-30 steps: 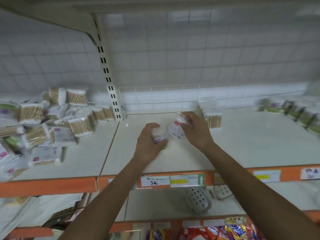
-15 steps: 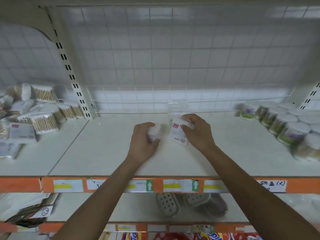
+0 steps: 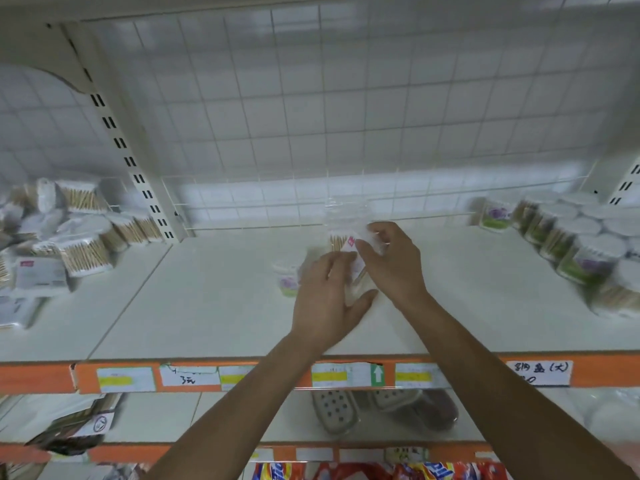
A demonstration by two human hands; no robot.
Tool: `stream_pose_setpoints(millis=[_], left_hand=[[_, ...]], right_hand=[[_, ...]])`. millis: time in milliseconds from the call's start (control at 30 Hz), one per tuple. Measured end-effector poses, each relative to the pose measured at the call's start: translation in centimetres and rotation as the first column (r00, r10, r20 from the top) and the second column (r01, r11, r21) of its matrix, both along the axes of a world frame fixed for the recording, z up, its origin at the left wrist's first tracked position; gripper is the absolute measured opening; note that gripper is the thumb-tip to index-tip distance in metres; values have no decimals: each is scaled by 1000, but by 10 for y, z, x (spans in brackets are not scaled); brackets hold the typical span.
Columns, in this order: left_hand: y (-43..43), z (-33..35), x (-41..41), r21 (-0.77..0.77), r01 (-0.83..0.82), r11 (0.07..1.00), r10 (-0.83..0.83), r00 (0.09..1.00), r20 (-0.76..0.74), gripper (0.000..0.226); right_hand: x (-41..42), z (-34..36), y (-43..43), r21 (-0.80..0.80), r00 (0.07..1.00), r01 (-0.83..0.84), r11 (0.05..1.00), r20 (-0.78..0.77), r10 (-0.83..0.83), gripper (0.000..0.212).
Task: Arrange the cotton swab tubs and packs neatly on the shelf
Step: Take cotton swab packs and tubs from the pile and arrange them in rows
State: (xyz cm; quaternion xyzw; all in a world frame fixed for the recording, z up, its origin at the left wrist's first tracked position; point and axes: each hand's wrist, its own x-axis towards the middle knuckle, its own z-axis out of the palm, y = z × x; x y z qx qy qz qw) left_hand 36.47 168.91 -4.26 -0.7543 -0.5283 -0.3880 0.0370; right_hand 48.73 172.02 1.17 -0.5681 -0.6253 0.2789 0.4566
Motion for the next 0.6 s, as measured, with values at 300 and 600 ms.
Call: stream_pose_setpoints(millis=[300,600], left_hand=[[24,-6,4,-156,71,985,5,898,440,26],[31,-13,7,-228,-24,973,116,911,395,37]], right_hand=[[8,-14,4,-54,993,70,996,-88,-75,24],[3,-35,19,-122,997,76,990,15,-75,38]])
